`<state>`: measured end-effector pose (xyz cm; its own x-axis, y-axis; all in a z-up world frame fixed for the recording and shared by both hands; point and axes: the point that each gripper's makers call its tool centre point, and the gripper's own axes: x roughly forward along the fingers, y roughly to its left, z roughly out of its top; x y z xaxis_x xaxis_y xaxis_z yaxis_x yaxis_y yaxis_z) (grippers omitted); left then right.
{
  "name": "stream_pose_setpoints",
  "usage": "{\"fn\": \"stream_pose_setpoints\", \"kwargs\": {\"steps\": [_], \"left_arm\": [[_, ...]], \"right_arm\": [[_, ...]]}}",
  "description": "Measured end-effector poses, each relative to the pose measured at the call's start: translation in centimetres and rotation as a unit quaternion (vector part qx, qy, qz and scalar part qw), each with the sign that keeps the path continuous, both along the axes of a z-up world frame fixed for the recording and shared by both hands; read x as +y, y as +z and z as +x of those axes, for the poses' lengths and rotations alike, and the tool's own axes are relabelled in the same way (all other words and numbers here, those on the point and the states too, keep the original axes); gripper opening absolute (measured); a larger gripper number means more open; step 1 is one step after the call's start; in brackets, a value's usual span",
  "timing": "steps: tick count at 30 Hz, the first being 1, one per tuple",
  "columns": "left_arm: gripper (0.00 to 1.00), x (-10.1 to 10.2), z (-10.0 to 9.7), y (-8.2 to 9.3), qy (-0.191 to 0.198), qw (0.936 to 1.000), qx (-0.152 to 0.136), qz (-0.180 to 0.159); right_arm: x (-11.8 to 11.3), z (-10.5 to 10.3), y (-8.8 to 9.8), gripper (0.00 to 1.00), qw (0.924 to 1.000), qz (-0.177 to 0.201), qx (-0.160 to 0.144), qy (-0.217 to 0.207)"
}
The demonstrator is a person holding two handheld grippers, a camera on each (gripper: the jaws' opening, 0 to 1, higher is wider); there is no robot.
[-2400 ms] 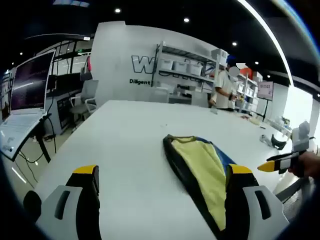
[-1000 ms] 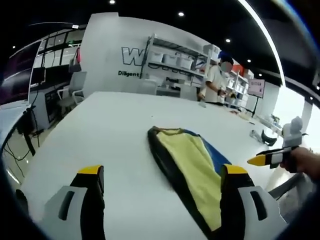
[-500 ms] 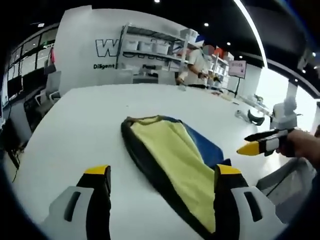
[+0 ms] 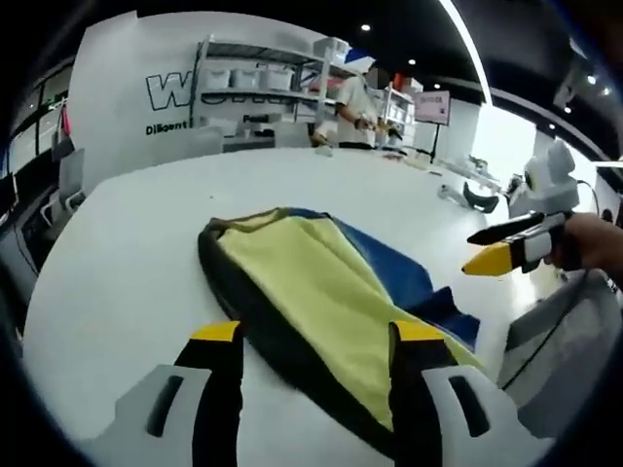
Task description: Fold the garment on the visible template until the final outline fits inside the template.
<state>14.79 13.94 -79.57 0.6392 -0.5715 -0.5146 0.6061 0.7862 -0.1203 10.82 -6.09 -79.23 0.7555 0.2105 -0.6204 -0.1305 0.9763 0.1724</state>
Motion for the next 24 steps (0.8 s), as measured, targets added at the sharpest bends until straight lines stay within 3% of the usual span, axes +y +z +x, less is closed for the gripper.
{"fn": "stream_pose_setpoints", "kwargs": {"steps": [5,12,16,24], "left_arm": [[0.44,-0.6,0.3,-1.9,-0.019,0.9994,0.018,0.021],[0.38,-1.2,0.5,-2.8,-0.029,0.9989,0.027,0.024],[0.26,-1.3,0.5,-3.5,-0.025,0.9985,0.044,0.022],[0.23,-1.9,0.5,-5.0,-0.031,0.9971,0.056,0.04]], "right_arm": [[0.2,0.1,0.2,0.96,1.0,0.003,-0.005,0.002],[-0.1,0.1,0.0,0.96,1.0,0.001,-0.002,-0.001],[0.0,0.2,0.0,0.95,1.0,0.002,-0.001,0.0],[0.1,0.0,-0.4,0.95,1.0,0.001,0.006,0.002]]}}
